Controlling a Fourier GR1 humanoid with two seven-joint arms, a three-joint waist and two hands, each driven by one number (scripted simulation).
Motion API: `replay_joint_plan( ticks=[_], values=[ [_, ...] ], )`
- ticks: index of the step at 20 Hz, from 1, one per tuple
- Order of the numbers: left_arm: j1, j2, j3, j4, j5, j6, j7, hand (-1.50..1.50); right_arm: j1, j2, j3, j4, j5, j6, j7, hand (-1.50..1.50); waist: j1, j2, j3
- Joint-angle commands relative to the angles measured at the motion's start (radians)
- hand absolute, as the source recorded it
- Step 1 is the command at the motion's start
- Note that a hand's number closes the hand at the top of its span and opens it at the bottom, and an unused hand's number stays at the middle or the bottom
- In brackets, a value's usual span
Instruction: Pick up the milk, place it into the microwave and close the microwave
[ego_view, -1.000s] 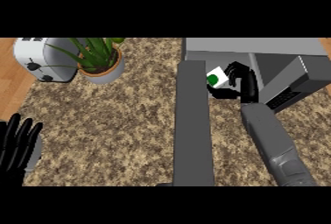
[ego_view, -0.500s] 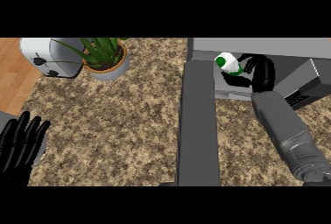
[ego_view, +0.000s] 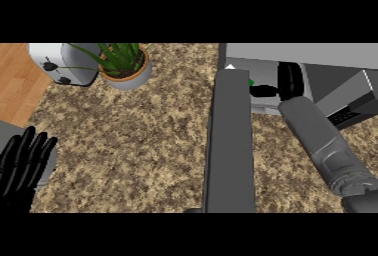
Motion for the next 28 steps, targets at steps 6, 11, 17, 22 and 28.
replay_joint_plan(
  ticks=[6, 11, 17, 22, 28],
  values=[
    [-0.014, -0.027, -0.043, 0.043, -0.078, 0.015, -0.042, -1.50, -0.026, 0.048, -0.011, 0.013, 0.000, -0.030, -0.007, -1.50, -0.009, 0.001, 0.000],
    [0.015, -0.016, -0.032, -0.003, -0.075, 0.010, -0.033, -1.50, -0.016, 0.039, -0.043, 0.009, -0.025, -0.056, -0.011, -1.50, -0.014, -0.006, 0.000],
    [0.073, -0.018, -0.043, -0.058, -0.059, -0.011, -0.031, -1.50, 0.011, -0.009, -0.078, -0.016, -0.052, -0.049, -0.066, -1.50, -0.017, -0.009, 0.000],
    [0.010, -0.046, -0.072, -0.008, -0.121, 0.031, -0.024, -1.50, 0.004, -0.001, -0.098, -0.026, -0.064, -0.097, -0.080, -1.50, -0.035, -0.010, 0.000],
    [0.104, -0.025, -0.064, -0.091, -0.062, -0.015, 0.002, -1.50, 0.004, -0.086, -0.128, -0.031, -0.087, 0.004, -0.105, -1.50, -0.036, -0.018, -0.001]
  ],
)
